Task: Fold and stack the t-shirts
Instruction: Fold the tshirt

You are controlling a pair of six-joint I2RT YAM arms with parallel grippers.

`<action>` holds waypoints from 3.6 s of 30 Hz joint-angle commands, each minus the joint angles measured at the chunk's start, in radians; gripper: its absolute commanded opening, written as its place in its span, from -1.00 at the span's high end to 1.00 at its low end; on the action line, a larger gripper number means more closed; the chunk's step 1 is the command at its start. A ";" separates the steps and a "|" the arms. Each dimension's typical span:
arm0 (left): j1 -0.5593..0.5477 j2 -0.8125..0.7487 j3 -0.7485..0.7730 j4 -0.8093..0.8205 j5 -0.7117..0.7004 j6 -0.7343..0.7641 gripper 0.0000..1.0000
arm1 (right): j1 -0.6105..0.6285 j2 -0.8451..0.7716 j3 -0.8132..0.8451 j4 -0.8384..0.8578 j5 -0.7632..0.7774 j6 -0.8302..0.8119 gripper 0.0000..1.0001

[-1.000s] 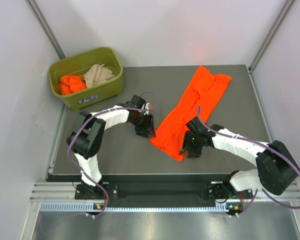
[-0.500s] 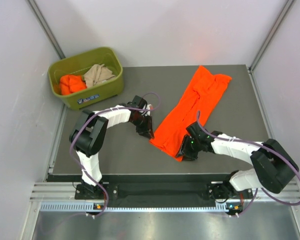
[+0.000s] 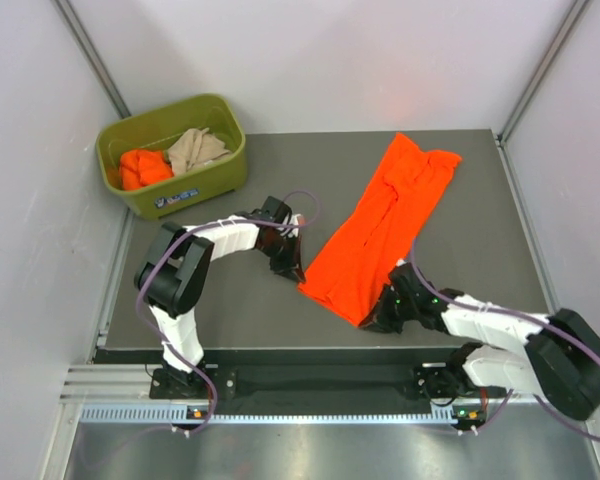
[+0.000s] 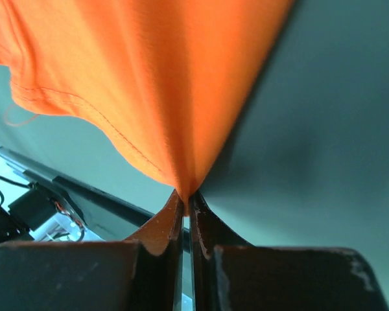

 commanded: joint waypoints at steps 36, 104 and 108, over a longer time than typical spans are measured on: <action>-0.025 -0.191 -0.204 -0.002 0.027 -0.034 0.43 | 0.023 -0.390 -0.305 0.066 -0.054 0.139 0.12; -0.009 0.521 1.045 -0.073 0.173 -0.259 1.00 | -0.743 0.345 0.727 -0.534 -0.162 -0.720 1.00; -0.007 0.542 1.039 0.006 0.176 -0.293 1.00 | -0.780 0.420 0.776 -0.506 -0.183 -0.743 1.00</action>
